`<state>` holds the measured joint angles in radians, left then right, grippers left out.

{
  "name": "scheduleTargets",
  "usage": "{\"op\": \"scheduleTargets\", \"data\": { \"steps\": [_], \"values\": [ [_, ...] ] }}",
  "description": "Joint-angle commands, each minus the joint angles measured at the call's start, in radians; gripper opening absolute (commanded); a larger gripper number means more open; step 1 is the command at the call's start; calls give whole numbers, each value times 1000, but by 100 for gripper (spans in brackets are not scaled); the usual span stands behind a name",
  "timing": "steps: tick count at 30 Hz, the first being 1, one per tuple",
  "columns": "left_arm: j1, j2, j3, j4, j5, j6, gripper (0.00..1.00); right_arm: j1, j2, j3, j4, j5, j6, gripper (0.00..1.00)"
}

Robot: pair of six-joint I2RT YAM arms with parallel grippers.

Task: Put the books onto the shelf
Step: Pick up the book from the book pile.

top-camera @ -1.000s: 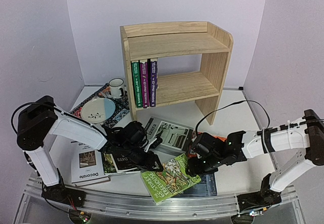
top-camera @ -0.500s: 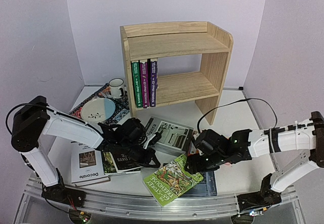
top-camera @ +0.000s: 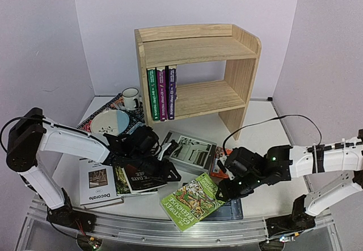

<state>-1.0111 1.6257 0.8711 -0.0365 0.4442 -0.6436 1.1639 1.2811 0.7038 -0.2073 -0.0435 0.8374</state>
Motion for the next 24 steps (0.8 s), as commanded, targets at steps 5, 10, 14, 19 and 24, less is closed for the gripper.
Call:
{"op": "scheduleTargets", "data": {
  "steps": [5,10,14,19,24],
  "values": [
    [2,22,37,-2,18,46,51,147,18,-44,-18,1,150,0],
    [1,51,34,2,43,54,55,189,56,-105,120,37,213,0],
    [1,75,13,27,77,46,58,188,98,-88,133,113,193,0],
    [2,111,-20,110,140,14,61,153,179,-22,135,168,149,0],
    [2,137,-24,134,194,-19,62,97,207,-9,160,173,133,0]
  ]
}}
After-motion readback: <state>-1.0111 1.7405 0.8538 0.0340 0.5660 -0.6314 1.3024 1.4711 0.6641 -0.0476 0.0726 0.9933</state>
